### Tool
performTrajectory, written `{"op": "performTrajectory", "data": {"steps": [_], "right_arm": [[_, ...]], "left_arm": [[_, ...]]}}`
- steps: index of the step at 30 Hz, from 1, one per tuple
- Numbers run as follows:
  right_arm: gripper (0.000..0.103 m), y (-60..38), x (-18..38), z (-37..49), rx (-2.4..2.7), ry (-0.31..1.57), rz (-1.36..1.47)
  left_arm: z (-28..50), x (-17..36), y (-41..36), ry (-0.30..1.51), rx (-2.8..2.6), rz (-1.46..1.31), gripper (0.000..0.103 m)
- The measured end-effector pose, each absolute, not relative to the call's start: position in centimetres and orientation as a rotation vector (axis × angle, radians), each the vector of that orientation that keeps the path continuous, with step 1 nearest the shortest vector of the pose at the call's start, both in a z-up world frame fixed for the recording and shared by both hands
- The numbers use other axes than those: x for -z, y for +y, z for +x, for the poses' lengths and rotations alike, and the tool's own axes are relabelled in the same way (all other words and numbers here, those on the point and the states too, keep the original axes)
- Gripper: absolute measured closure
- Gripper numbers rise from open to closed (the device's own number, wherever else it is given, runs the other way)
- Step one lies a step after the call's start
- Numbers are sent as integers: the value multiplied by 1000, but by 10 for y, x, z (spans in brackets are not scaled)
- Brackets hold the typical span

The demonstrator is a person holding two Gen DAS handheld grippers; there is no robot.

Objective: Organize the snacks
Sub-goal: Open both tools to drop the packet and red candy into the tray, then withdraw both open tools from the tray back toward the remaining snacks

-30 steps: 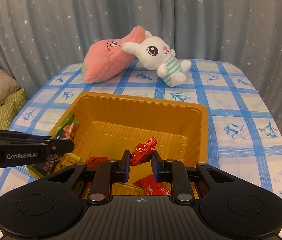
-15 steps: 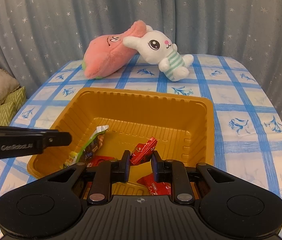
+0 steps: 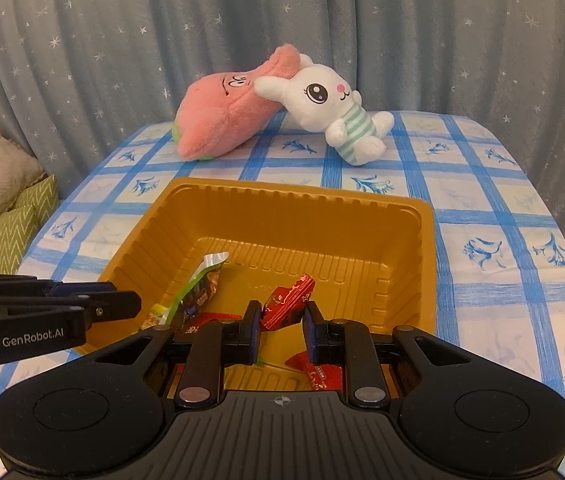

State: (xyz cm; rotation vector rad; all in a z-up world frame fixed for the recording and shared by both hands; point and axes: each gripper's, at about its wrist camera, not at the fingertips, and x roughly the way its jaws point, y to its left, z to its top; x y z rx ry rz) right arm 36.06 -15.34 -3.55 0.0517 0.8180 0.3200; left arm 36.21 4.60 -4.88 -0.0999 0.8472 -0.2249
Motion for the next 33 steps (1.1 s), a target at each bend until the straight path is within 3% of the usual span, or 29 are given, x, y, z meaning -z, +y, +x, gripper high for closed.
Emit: {"op": "performTrajectory", "data": {"steps": [6,7,8,10,15,17,23,33], "right_arm": [[78,-155,34,366,-342,809,91],[63,-157,34,366,-341,812,103],[40,-159,33,366,-333,804,116],[31,-166,30,362,-319,776,143],[31,-180,26,345,-283,788,137],[31,-186,27,333,-250,804,124],[31,-203,24,291,-204,831,135],[31,-216,3,222,-169,848,160]], "left_arm": [[358,47,50,845,219,-105,68],[356,47,50,844,219,-102,66],[354,46,50,844,218,-98,64],[350,46,52,842,218,-94,61],[333,40,53,830,206,-104,49],[322,36,52,817,201,-107,39],[286,22,44,797,194,-105,25],[217,-3,34,761,162,-118,12]]}}
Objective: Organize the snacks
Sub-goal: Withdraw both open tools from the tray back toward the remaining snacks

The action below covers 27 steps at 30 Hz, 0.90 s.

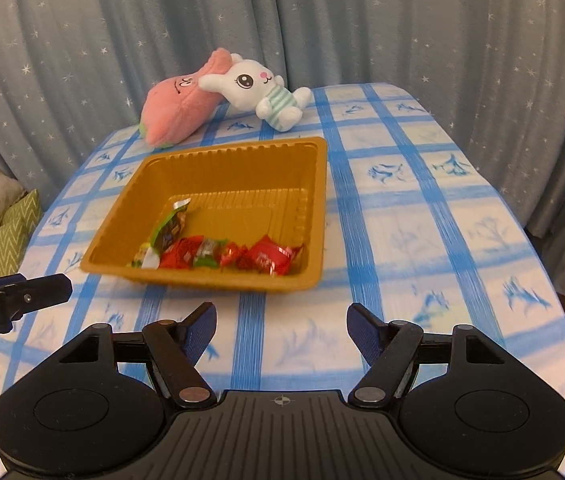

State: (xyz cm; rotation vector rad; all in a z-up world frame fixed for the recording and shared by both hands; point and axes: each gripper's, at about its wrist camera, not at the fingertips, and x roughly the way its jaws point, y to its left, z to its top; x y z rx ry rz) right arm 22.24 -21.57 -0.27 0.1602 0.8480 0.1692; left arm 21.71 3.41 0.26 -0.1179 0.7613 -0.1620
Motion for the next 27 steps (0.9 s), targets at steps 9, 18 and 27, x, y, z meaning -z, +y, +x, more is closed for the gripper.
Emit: {"op": "performTrajectory", "data": {"steps": [9,18,27], "right_arm": [[31,-229,-11,170,-154,837,205],[31,-240,-3,131,-143,851,228],[31,-245,0,115,-134,852,217]], "left_arm": [[161,-17,39,742,130,-145,9],[120,-12,41,747,122,-113,9],[100,-1,42,766,119,-81,9]]}}
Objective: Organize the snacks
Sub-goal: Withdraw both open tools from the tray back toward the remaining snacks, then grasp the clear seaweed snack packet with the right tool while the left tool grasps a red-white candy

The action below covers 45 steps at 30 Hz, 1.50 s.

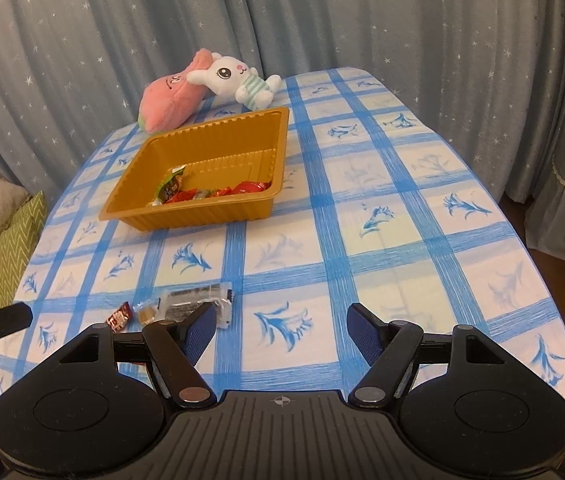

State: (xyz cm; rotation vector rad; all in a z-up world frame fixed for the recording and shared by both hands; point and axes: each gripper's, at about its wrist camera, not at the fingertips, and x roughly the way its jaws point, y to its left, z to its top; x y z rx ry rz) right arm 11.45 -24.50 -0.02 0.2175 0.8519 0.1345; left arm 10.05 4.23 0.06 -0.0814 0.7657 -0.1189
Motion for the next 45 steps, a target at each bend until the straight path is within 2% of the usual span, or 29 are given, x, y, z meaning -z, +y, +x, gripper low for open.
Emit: {"op": "performTrajectory", "data": {"steps": [21,45], "right_arm": [[31,-222,26,122,-244,855,99],[31,-140,98,190,-611,830,-451]], "left_arm": [[117,38,46,851,187,45,10],[182,76,57,897,262,65,10]]}}
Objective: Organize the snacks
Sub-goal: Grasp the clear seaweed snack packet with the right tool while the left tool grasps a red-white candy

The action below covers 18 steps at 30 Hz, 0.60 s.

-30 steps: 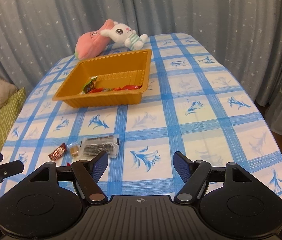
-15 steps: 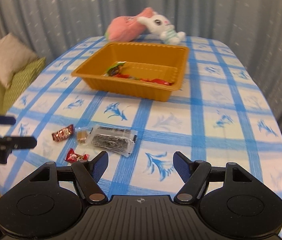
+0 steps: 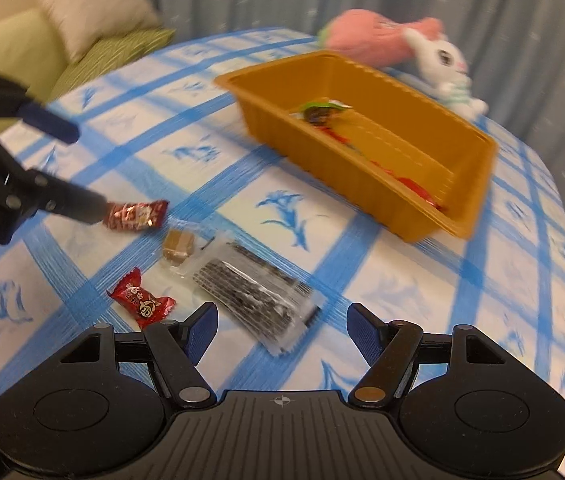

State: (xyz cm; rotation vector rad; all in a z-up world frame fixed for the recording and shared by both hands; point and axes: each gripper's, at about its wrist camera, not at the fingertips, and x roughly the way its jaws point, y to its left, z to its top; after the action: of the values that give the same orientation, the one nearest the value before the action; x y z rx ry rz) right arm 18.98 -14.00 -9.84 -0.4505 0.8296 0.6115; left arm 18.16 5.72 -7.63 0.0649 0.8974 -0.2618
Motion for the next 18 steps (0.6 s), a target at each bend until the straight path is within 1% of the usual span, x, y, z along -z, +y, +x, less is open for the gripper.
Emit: {"op": "performTrajectory", "data": {"steps": [5,10,12,13,14,15,18], "right_arm": [[31,-127,106,205,-654,820,-509],[32,-127,110,224,-674,879,-419],[44,-130,109,228,-681,906,-362],[54,-130,108,227,-681,916,-343],[60,-130,109,226,-677,921,-337],[61,-129,109,223,-669,916,-340],[64,-133,107,218,-653,916,-305]], "left_arm": [[187,83,59,906,270,58,10],[190,89,60,914,281,55,10],[191,92,59,919,289,59,10],[192,93,59,921,292,64,10],[193,95,58,923,297,70,10],[193,96,57,923,303,77,11],[196,98,55,927,324,103,18]]}}
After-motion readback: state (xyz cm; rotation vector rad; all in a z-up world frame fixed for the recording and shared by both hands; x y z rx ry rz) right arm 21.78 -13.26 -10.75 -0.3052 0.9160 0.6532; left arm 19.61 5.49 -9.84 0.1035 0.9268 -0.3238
